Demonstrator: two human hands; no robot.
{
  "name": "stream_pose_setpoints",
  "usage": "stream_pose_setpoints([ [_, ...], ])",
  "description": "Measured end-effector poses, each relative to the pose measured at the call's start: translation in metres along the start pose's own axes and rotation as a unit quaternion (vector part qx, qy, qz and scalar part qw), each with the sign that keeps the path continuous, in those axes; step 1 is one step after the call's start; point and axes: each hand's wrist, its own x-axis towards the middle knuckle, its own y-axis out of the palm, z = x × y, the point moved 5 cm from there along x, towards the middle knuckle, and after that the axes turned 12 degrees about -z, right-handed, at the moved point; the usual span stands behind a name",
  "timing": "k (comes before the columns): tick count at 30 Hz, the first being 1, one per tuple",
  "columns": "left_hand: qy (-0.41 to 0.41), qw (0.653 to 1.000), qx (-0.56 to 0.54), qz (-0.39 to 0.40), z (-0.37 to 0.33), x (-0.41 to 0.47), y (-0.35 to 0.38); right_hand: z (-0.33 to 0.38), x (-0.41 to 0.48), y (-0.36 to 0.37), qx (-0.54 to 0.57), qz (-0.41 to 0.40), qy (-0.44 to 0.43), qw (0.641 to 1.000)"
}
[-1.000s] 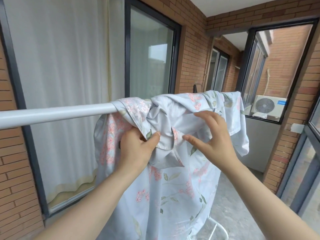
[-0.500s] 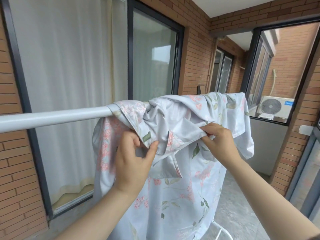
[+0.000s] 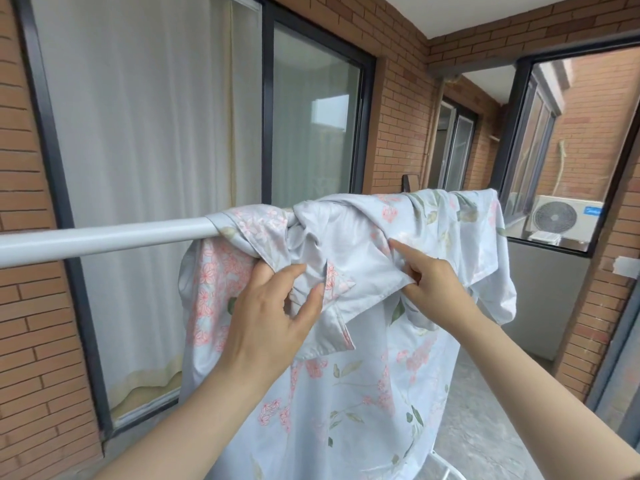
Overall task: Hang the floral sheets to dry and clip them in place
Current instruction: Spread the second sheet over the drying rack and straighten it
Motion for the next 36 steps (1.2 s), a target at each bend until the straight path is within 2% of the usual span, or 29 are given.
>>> stream_pose_setpoints([
  [6, -0.135, 0.99, 0.028, -0.015, 0.011, -0.004, 0.011, 0.014, -0.007, 0.013, 0.02, 0.057, -0.088, 0.994],
  [9, -0.136, 0.99, 0.027, -0.033, 0.009, -0.003, 0.021, 0.017, -0.022, 0.02, 0.006, 0.065, -0.114, 0.991],
  [13, -0.106, 0.993, 0.004, -0.057, 0.01, -0.007, 0.03, 0.009, -0.033, 0.028, -0.007, 0.042, -0.096, 0.994],
  [16, -0.075, 0.997, 0.0, -0.023, 0.014, -0.017, 0.035, 0.004, -0.037, 0.034, -0.015, 0.028, -0.086, 0.996],
  [22, -0.093, 0.994, 0.015, 0.048, 0.04, -0.051, 0.034, -0.01, -0.066, 0.059, -0.022, 0.052, -0.061, 0.997],
  [28, -0.074, 0.993, 0.031, 0.089, 0.053, -0.075, 0.026, -0.022, -0.096, 0.079, -0.05, 0.052, -0.023, 0.997],
  [32, -0.102, 0.984, 0.083, 0.12, 0.068, -0.098, 0.021, -0.024, -0.127, 0.101, -0.061, 0.077, 0.011, 0.995],
  [36, -0.1, 0.982, 0.084, 0.138, 0.076, -0.105, 0.016, -0.02, -0.14, 0.111, -0.049, 0.078, 0.03, 0.995],
])
